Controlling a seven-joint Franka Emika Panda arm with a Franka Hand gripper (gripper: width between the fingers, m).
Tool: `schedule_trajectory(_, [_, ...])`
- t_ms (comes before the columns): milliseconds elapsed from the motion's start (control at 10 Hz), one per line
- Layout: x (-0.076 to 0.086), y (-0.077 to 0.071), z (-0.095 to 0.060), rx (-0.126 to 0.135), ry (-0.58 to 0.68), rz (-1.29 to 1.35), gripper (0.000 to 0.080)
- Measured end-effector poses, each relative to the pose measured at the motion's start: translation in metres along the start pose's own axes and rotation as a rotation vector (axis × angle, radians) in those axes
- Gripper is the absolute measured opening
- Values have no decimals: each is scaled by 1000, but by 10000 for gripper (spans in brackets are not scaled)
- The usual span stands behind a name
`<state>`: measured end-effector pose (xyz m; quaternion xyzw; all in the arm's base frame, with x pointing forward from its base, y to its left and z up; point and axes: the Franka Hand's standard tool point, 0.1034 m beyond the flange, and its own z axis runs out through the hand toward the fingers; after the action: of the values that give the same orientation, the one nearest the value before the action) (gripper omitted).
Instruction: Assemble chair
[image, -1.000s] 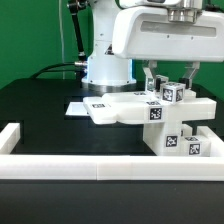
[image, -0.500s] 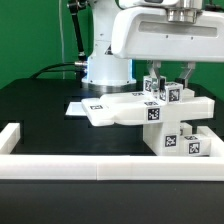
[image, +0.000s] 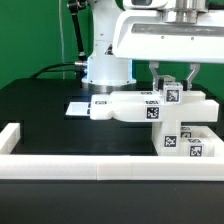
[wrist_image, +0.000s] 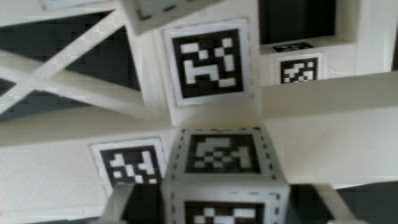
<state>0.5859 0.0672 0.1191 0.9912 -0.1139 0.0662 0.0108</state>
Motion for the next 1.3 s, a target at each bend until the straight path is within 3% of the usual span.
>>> schedule_trajectory(300, [0,13,0,-26,-15,327,285])
schedule_trajectory(700, [4,28,0,-37,-7,620,285])
schedule_trajectory(800, [4,28,0,-36,-6,617,343])
schedule_trajectory(900, [4,27,0,-38,-6,569,477])
schedule_trajectory(1000, [4,27,0,-38,-8,513,477])
schedule_trajectory(1100, [4,25,0,-37,-8,486,610])
schedule_trajectory(1300, [4,24,0,-34,-10,309,637])
